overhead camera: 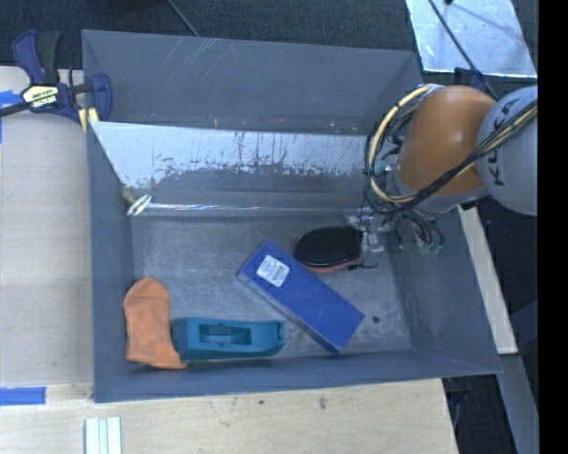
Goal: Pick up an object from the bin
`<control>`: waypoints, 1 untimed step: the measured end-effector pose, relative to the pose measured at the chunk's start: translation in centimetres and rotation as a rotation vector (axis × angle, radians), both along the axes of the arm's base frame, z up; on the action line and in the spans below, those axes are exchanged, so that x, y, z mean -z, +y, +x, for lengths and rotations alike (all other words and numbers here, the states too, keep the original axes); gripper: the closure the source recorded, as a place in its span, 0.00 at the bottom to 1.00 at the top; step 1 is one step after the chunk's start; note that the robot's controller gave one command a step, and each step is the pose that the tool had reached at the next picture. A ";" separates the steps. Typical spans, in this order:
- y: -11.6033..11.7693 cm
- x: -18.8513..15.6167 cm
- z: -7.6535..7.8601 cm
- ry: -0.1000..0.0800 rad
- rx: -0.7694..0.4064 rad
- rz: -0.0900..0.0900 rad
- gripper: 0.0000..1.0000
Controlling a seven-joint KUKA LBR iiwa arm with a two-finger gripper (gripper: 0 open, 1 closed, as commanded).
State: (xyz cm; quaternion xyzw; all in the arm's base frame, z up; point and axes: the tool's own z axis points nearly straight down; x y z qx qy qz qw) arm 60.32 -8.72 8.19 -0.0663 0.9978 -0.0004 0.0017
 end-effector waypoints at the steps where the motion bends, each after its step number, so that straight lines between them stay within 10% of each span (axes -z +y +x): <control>1: 0.0 0.0 0.0 0.000 0.000 0.000 1.00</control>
Offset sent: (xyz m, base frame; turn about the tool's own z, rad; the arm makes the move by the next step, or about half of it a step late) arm -0.0137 0.0037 0.1862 -0.0098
